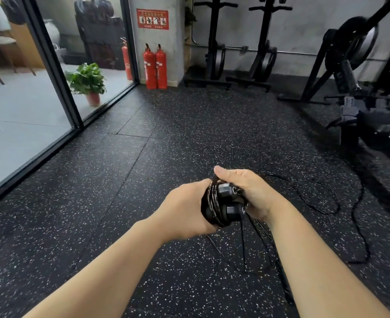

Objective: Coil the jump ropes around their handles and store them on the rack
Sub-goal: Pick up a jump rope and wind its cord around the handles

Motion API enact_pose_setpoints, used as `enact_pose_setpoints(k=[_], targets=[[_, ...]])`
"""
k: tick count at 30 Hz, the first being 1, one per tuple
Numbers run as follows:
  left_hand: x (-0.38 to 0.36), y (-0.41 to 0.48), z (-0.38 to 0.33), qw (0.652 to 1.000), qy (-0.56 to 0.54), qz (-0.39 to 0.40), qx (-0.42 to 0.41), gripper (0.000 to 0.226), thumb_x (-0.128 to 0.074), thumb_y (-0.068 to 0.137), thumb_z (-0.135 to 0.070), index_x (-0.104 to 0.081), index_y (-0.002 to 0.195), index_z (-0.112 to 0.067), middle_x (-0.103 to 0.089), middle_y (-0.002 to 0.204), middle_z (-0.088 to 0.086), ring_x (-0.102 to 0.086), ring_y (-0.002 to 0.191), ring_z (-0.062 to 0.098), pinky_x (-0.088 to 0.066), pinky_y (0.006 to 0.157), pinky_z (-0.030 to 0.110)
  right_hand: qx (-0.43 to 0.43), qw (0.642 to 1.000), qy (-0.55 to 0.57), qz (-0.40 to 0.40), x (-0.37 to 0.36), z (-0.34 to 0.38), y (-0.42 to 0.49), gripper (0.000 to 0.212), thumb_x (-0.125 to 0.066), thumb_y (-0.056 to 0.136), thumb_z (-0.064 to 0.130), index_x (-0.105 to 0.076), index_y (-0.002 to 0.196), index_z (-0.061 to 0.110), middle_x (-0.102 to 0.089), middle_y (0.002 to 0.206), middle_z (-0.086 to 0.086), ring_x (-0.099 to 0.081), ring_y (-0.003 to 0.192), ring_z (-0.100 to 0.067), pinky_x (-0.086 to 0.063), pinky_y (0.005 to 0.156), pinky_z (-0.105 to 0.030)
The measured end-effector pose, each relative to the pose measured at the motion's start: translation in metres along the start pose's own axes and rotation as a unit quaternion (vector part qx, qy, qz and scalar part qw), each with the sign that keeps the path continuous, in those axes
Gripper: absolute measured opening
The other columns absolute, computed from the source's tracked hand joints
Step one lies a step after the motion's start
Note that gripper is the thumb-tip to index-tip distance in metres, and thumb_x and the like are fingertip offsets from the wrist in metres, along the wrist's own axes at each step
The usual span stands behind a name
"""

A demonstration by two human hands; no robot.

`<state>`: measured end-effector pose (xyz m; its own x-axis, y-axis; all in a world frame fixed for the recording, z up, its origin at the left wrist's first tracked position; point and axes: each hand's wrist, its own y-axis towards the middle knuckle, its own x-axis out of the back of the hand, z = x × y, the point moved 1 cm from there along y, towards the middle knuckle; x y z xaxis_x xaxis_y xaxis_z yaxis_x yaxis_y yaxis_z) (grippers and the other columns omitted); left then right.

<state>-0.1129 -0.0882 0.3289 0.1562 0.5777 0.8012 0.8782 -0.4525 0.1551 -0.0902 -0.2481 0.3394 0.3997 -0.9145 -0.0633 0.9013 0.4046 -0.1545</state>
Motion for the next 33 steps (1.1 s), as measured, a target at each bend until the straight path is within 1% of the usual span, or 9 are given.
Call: enact_pose_setpoints(k=[3,4,7,10,13,19,24,28,33], targets=[[-0.001,0.001,0.001,0.989,-0.137,-0.023,0.045,0.035,-0.069,0.053,-0.027,-0.052,0.082,-0.019,-0.060,0.067,-0.010,-0.055,0.060,0.012,-0.049,0.056,0.035,-0.007,1.000,0.023,-0.019,-0.005,-0.012,0.008,0.030,-0.063,0.085,0.043,-0.068,0.074,0.016,-0.058,0.079,-0.009,-0.049,0.072,-0.017,-0.039,0.071,-0.027],[-0.001,0.002,0.001,0.983,-0.170,-0.036,0.060,0.033,-0.069,0.052,-0.022,-0.052,0.079,-0.017,-0.056,0.061,-0.010,-0.050,0.054,0.010,-0.045,0.052,0.034,0.006,0.999,0.023,-0.044,-0.006,-0.014,0.011,0.024,-0.061,0.090,0.035,-0.068,0.077,0.016,-0.058,0.079,-0.009,-0.048,0.074,-0.016,-0.039,0.071,-0.027],[0.001,0.007,0.002,0.974,-0.188,-0.059,0.110,0.027,-0.072,0.056,-0.013,-0.051,0.072,-0.014,-0.051,0.056,-0.010,-0.043,0.048,0.008,-0.040,0.048,0.028,0.037,0.989,-0.048,-0.132,-0.012,-0.017,0.011,0.038,-0.045,0.096,0.000,-0.061,0.066,0.017,-0.049,0.054,-0.001,-0.037,0.050,-0.012,-0.031,0.044,-0.017],[0.005,0.014,0.016,0.961,-0.164,-0.113,0.193,0.022,-0.078,0.065,-0.013,-0.056,0.067,-0.016,-0.053,0.054,-0.010,-0.044,0.045,0.003,-0.035,0.045,0.016,0.034,0.967,-0.196,-0.161,-0.021,-0.021,0.008,0.042,-0.045,0.100,0.019,-0.056,0.060,0.020,-0.040,0.047,0.007,-0.028,0.043,-0.008,-0.021,0.045,-0.024],[0.009,0.017,0.029,0.957,-0.112,-0.131,0.232,0.017,-0.076,0.070,-0.021,-0.060,0.068,-0.015,-0.057,0.059,-0.006,-0.050,0.053,0.010,-0.034,0.046,0.020,0.059,0.942,-0.290,-0.159,-0.037,-0.021,0.000,0.034,-0.048,0.098,0.024,-0.057,0.069,0.006,-0.039,0.044,0.012,-0.029,0.041,-0.003,-0.025,0.049,-0.027],[0.001,0.022,0.025,0.964,-0.057,-0.116,0.233,0.024,-0.062,0.071,-0.039,-0.057,0.080,-0.017,-0.061,0.070,-0.003,-0.057,0.062,0.015,-0.037,0.051,0.025,0.083,0.909,-0.326,-0.246,-0.044,-0.014,-0.003,0.056,-0.059,0.085,0.057,-0.048,0.047,0.017,-0.044,0.039,0.010,-0.039,0.043,-0.010,-0.032,0.050,-0.032],[0.017,0.010,0.023,0.962,-0.156,-0.058,0.215,0.045,-0.081,0.069,-0.031,-0.049,0.097,-0.020,-0.063,0.088,-0.007,-0.058,0.072,0.006,-0.041,0.054,0.019,0.103,0.904,-0.313,-0.273,-0.044,-0.014,0.000,0.056,-0.058,0.088,0.053,-0.056,0.051,0.012,-0.048,0.043,0.008,-0.041,0.045,-0.012,-0.034,0.050,-0.032],[0.026,-0.004,0.029,0.935,-0.247,-0.011,0.256,0.044,-0.084,0.066,-0.038,-0.060,0.099,-0.021,-0.066,0.080,-0.007,-0.059,0.065,0.011,-0.046,0.056,0.023,0.126,0.928,-0.231,-0.266,-0.040,-0.012,0.001,0.054,-0.059,0.091,0.045,-0.063,0.064,-0.002,-0.040,0.036,0.012,-0.030,0.037,-0.003,-0.025,0.043,-0.021],[0.019,-0.004,0.019,0.949,0.004,-0.085,0.302,0.042,-0.068,0.061,-0.056,-0.050,0.085,-0.026,-0.062,0.077,-0.013,-0.059,0.073,0.010,-0.045,0.065,0.030,0.120,0.929,-0.228,-0.266,-0.043,-0.014,0.003,0.052,-0.057,0.093,0.043,-0.057,0.058,0.005,-0.036,0.033,0.013,-0.027,0.036,-0.004,-0.022,0.044,-0.023]])
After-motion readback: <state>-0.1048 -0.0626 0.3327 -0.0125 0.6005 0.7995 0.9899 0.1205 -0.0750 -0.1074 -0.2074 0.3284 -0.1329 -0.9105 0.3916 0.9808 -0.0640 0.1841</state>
